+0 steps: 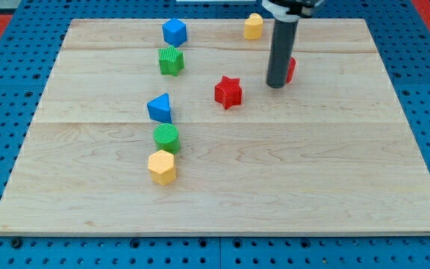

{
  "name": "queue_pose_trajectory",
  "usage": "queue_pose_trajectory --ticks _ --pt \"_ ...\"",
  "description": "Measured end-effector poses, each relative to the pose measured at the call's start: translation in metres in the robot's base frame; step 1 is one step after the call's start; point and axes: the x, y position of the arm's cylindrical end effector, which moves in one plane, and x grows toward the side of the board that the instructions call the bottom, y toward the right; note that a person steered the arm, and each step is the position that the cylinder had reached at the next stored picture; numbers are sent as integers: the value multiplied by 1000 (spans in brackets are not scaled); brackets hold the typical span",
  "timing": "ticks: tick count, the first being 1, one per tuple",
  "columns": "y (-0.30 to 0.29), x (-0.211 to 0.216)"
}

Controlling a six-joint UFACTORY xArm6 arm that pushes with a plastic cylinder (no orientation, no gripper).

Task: Move the arm towards the red star

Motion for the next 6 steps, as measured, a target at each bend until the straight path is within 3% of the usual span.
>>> queue_pose_trajectory --ticks 3,4,5,6 --pt "27 -95" --pt "27 -21" --pt "6 80" --pt "-72 81"
